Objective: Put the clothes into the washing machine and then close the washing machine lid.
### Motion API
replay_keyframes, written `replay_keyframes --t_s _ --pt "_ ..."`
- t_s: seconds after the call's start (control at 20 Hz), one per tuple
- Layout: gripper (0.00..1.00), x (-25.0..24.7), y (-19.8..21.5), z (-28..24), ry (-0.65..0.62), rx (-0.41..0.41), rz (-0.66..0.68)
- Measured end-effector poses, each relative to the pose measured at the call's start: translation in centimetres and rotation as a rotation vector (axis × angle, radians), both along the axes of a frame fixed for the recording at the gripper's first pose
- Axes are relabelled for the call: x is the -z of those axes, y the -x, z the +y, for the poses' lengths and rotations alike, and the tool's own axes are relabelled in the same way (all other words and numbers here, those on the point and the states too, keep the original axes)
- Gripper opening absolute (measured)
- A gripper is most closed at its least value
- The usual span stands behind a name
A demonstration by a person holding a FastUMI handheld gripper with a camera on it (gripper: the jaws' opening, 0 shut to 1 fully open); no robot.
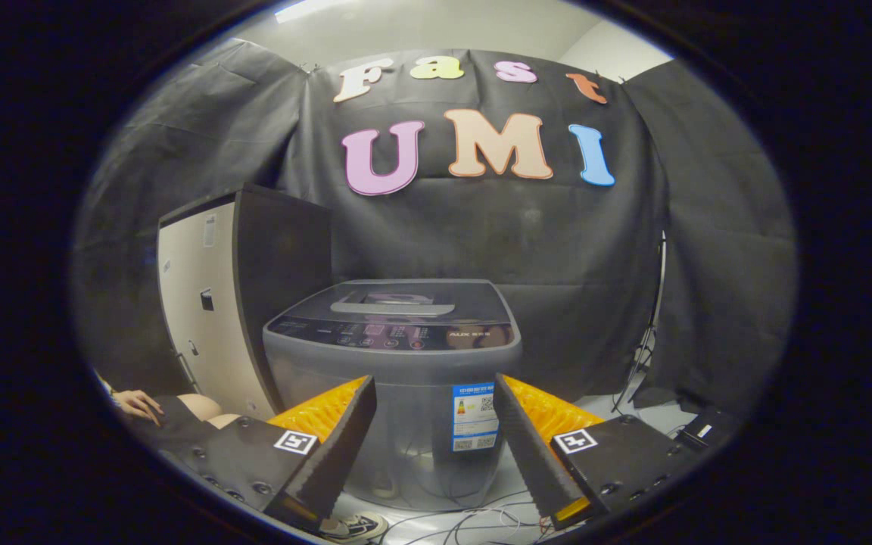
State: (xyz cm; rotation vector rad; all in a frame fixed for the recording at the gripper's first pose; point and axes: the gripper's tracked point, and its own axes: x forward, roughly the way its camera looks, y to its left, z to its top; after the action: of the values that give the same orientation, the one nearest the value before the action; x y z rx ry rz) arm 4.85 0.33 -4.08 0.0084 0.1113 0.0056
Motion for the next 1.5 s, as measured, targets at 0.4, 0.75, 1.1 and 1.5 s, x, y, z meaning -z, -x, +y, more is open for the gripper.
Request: replay_keyframes --t_s 0.4,0.75,1.1,1.5 --pt "0.98 -0.03 0.02 0.03 0.000 0.000 -0.002" --pt "0.98 0.07 -0.01 0.00 0.000 0.000 0.001" --pt "0.98 0.24 -0.08 -0.01 0.000 0.000 0.009" --pt "0.98 0.39 -0.16 0.16 0.000 0.001 0.016"
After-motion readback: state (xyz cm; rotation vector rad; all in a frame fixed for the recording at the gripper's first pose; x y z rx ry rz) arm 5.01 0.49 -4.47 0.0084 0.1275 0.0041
